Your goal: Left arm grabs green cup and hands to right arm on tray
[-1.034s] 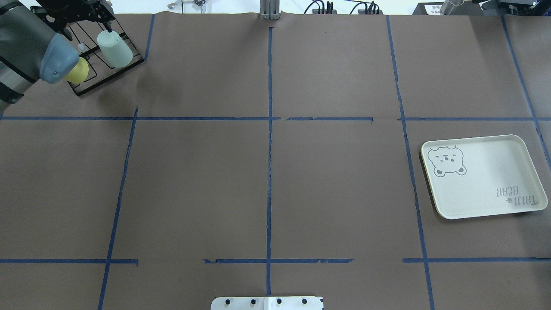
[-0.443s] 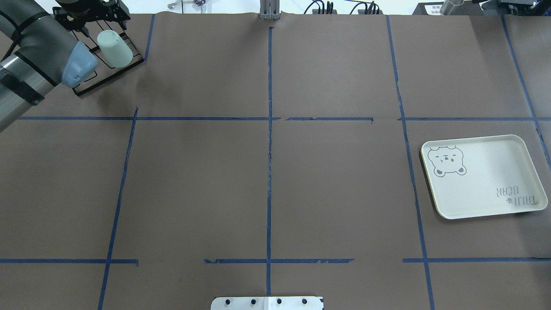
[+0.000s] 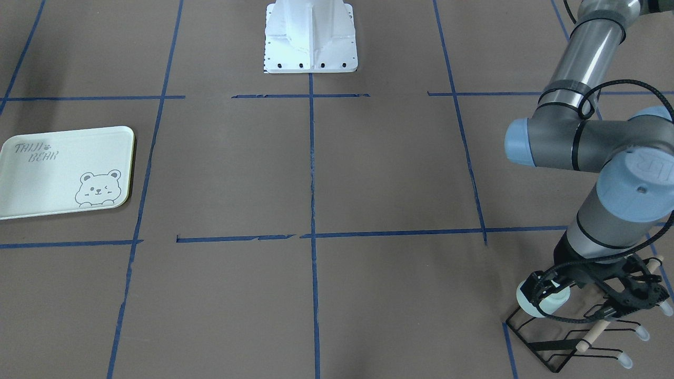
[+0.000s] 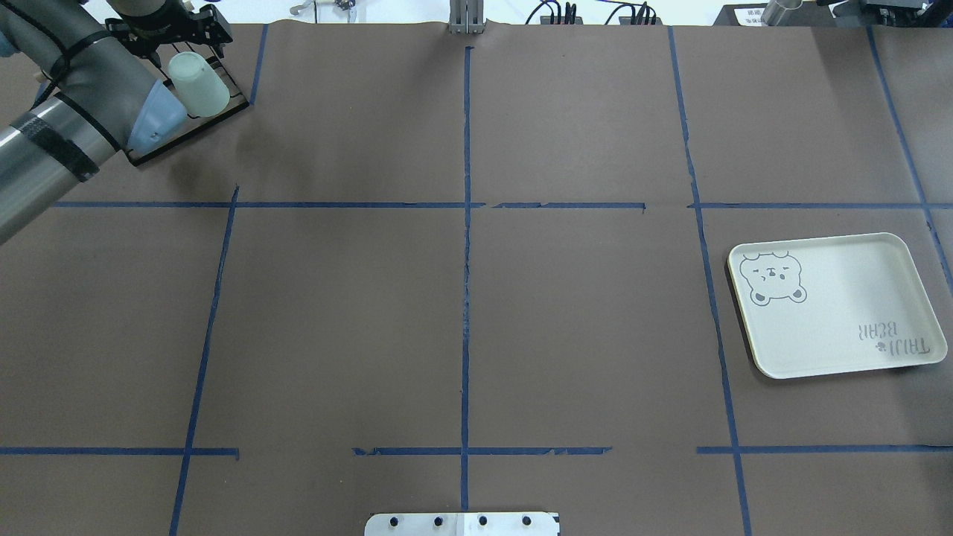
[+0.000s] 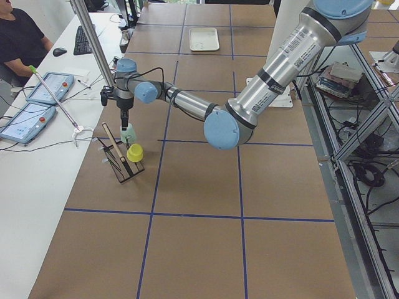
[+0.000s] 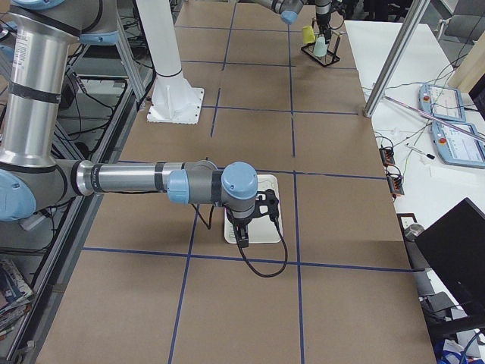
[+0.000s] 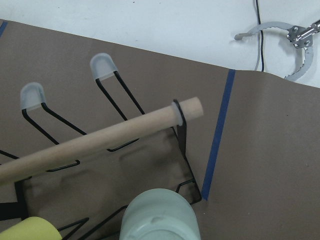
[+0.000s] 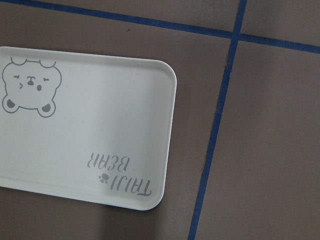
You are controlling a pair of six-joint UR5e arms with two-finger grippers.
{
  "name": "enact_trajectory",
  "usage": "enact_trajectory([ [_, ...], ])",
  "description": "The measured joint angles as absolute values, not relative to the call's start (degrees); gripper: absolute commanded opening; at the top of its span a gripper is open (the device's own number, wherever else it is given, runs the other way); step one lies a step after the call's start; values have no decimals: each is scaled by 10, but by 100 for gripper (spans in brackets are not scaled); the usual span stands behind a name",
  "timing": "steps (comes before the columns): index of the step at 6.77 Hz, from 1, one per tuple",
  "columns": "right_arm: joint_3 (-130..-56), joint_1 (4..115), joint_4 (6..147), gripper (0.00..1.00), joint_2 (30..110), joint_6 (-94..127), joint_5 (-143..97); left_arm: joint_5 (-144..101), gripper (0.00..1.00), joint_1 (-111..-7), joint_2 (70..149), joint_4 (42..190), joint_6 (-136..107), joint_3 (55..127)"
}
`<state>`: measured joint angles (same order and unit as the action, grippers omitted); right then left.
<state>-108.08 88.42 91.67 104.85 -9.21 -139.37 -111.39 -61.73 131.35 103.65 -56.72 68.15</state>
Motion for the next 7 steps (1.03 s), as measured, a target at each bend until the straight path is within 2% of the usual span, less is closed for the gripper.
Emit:
enact_trajectory([
  [4,-1080,884,917,100,1049,-93,-1392,-1108,99,-613,1315,1050,-547,651],
  [5,-1080,884,917,100,1049,-93,-1393,-1108,91,-613,1315,1060,-545,641],
  [6,-1081,884,917,100,1049,-93,-1393,-1108,60,-613,1315,1069,-544,633],
  [7,-1081,884,917,100,1049,-93,-1393,-1108,17,-613,1316,1073,-546,631],
])
